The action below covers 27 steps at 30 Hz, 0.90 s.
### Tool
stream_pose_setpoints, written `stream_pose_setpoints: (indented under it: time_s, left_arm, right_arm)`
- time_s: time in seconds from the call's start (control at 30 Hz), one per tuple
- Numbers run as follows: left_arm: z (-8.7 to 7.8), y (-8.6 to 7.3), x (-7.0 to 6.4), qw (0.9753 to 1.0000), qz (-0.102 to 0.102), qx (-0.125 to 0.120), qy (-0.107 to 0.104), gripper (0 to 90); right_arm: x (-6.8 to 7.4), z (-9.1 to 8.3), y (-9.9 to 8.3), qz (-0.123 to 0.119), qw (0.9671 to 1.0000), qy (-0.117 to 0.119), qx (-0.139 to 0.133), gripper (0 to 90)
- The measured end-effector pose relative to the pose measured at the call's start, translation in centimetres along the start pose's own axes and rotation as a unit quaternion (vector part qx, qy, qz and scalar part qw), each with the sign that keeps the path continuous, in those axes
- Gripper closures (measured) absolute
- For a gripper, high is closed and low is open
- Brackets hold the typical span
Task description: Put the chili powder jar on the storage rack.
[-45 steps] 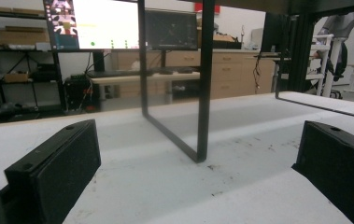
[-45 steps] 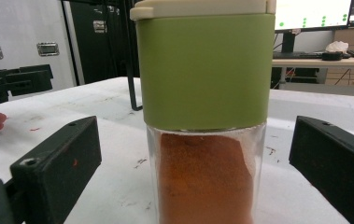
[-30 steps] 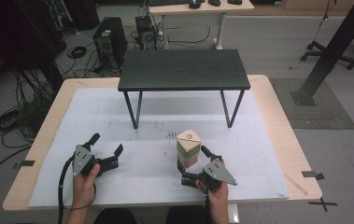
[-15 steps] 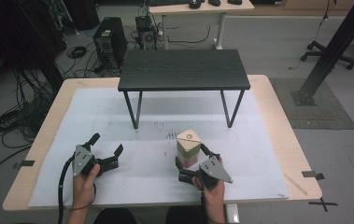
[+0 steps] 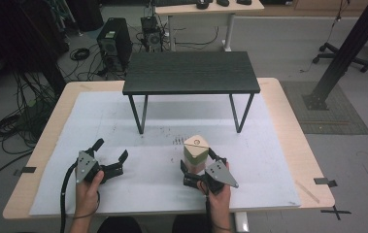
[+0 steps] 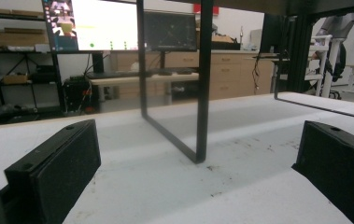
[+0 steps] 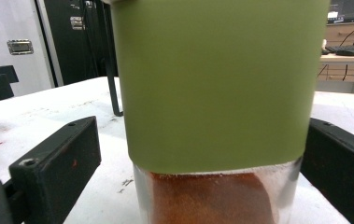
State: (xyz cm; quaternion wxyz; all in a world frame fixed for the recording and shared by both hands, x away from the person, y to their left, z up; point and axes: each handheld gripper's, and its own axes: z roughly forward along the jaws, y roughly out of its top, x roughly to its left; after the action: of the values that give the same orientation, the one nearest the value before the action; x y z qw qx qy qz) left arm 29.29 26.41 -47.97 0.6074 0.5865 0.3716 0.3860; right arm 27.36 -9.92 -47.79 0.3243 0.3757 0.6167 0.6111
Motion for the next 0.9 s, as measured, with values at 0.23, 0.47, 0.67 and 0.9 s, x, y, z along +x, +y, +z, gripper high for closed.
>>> stream_pose_setpoints:
  time_s: [0.23, 0.47, 0.67, 0.9]
  left_arm:
    - [0.0, 0.0, -0.01, 1.0, 0.0, 0.0, 0.0, 0.2]
    - [-0.02, 0.0, -0.02, 1.0, 0.002, -0.001, -0.001, 0.2]
    - [-0.02, -0.01, -0.02, 1.0, 0.002, -0.001, -0.002, 0.2]
    - [-0.03, -0.01, -0.02, 1.0, 0.002, -0.001, -0.002, 0.2]
  right_arm:
    - [0.11, 0.4, 0.02, -0.002, 1.0, -0.008, 0.001, 1.7]
    - [0.13, 0.72, 0.02, -0.003, 0.9999, -0.011, 0.0, 1.7]
    - [0.14, 0.72, 0.02, -0.003, 0.9999, -0.014, -0.001, 1.7]
    - [0.16, 0.68, 0.0, -0.004, 0.9999, -0.015, -0.003, 0.9]
